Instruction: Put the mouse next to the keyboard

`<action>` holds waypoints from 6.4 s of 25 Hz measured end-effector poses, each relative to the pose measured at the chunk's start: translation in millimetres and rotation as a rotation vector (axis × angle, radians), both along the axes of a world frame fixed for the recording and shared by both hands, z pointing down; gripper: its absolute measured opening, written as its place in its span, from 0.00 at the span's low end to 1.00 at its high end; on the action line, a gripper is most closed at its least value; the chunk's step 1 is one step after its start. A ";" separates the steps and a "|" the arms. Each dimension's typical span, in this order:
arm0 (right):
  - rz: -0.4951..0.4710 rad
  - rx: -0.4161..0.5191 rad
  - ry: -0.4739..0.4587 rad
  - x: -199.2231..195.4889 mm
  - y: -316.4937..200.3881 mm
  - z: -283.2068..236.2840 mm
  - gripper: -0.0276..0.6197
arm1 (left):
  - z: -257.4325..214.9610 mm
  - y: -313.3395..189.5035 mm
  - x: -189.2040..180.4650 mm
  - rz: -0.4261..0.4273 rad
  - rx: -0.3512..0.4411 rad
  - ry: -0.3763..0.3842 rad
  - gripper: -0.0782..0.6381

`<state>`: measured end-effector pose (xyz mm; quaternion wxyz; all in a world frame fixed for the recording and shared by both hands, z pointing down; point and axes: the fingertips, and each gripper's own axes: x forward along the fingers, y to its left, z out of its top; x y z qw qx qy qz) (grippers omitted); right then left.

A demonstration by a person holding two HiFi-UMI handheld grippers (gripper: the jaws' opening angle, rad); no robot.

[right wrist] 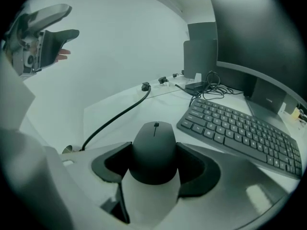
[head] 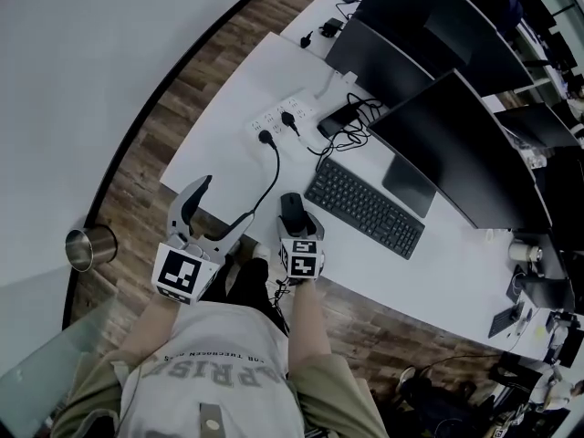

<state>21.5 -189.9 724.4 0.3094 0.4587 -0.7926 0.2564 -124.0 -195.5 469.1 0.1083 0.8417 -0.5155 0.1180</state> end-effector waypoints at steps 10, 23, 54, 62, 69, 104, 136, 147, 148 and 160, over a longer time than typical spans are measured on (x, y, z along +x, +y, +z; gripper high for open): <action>0.217 0.067 -0.019 27.3 8.7 -28.7 0.50 | -0.1 -5.1 17.5 0.182 0.002 0.009 0.63; 0.573 0.191 0.053 157.8 50.9 -89.8 0.50 | -2.5 15.0 122.5 0.495 0.024 0.049 0.63; 0.570 0.046 0.060 448.1 132.8 2.7 0.50 | 43.0 69.2 337.4 0.302 -0.020 -0.019 0.63; 0.567 0.018 0.043 457.8 131.0 15.1 0.50 | 49.1 68.9 343.9 0.282 -0.031 -0.018 0.63; 0.564 0.002 0.029 457.8 129.1 17.3 0.50 | 51.0 66.4 347.8 0.287 -0.030 -0.011 0.63; 0.717 0.788 -0.063 364.3 153.6 -286.5 0.64 | -31.1 70.3 355.9 0.550 0.130 0.112 0.62; 0.844 0.910 0.113 300.4 195.1 -341.0 0.04 | -86.8 84.8 314.5 0.603 0.269 0.230 0.12; 0.824 0.873 0.190 298.1 188.2 -339.7 0.04 | -88.9 85.6 313.7 0.588 0.276 0.224 0.12; 0.821 0.874 0.192 298.3 187.9 -339.9 0.04 | -90.1 85.8 314.2 0.589 0.277 0.226 0.12; 0.827 0.879 0.188 300.0 190.3 -342.3 0.04 | -84.4 83.6 313.4 0.579 0.266 0.222 0.12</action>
